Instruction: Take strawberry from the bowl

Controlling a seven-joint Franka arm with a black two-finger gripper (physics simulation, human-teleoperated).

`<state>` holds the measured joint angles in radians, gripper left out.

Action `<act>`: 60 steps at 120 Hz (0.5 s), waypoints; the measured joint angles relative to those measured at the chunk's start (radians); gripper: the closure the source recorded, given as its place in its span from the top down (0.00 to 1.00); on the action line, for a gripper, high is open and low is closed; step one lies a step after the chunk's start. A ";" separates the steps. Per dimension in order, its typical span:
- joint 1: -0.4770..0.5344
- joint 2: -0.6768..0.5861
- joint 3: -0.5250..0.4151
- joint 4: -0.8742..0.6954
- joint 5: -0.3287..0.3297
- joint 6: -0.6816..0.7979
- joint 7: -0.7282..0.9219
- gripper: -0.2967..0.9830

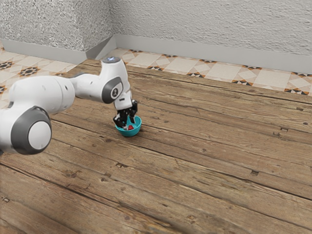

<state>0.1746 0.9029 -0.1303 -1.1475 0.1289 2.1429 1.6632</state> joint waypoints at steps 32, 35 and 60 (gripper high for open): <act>-0.001 0.012 0.000 0.000 0.000 0.003 0.022 0.42; -0.001 0.012 0.000 0.000 0.000 0.003 0.023 0.40; -0.001 0.000 0.000 -0.014 -0.002 0.007 0.031 0.32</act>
<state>0.1736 0.9024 -0.1303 -1.1613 0.1271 2.1497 1.6938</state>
